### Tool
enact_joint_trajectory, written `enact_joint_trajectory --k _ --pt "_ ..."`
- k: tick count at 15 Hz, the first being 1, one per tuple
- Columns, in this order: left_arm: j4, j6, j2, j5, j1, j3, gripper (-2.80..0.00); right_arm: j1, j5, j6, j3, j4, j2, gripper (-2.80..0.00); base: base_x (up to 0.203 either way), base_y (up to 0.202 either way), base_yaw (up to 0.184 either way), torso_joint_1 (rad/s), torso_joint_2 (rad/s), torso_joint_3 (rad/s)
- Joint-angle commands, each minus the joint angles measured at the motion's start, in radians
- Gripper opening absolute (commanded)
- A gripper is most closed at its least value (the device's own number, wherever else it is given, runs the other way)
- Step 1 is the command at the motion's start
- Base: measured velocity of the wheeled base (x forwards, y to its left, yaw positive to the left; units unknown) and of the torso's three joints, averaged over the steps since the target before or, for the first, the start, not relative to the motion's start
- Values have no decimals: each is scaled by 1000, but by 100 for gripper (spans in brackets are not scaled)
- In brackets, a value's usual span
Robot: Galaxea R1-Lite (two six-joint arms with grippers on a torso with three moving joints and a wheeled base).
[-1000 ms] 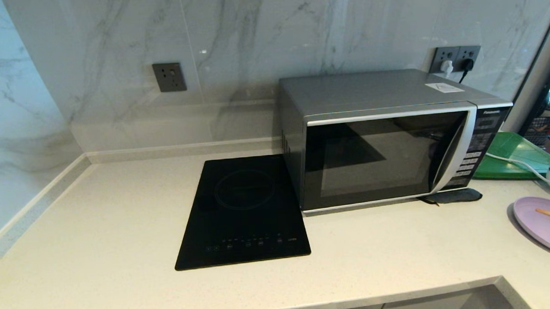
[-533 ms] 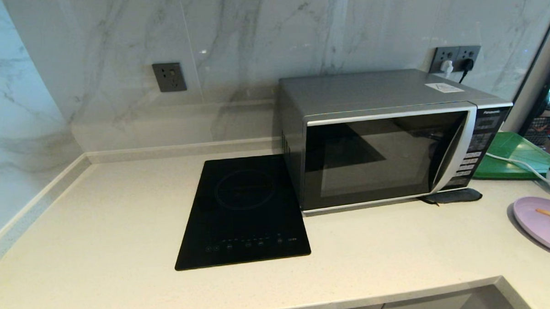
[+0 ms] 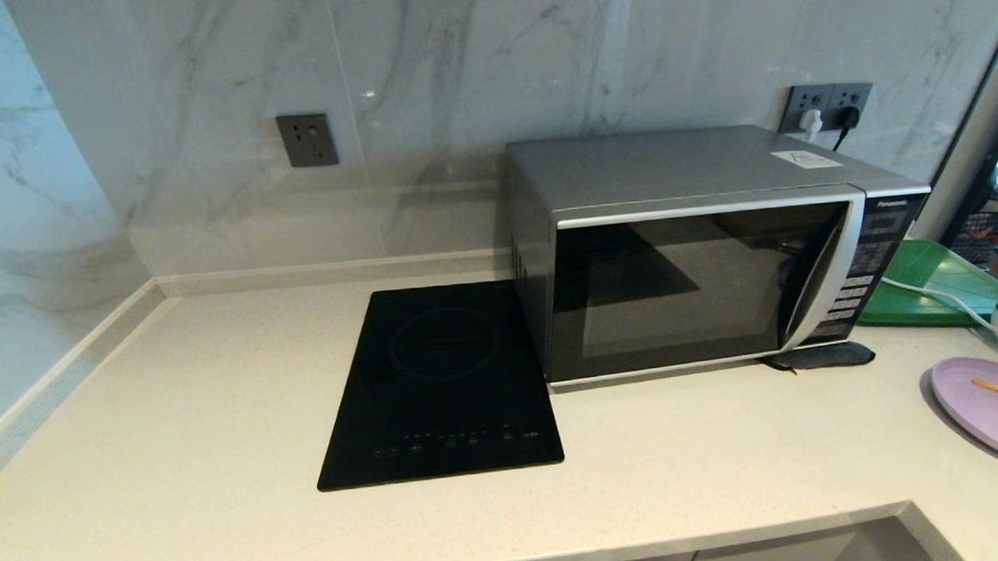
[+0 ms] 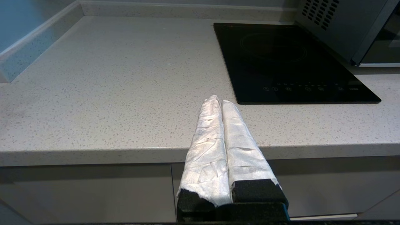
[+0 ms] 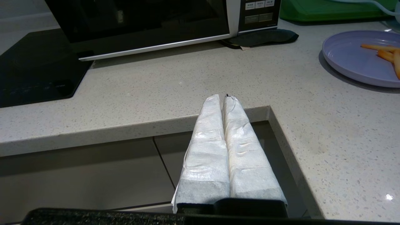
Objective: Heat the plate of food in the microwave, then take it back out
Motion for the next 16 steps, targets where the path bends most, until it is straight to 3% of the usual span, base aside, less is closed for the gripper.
enact_joint_trajectory --k 1,16 --pt "0 -1 1 0 0 0 -280 0 0 2 2 0 1 -280 0 0 0 0 0 0" --pt "0 -1 1 0 0 0 -280 0 0 1 2 0 1 -280 0 0 0 0 0 0"
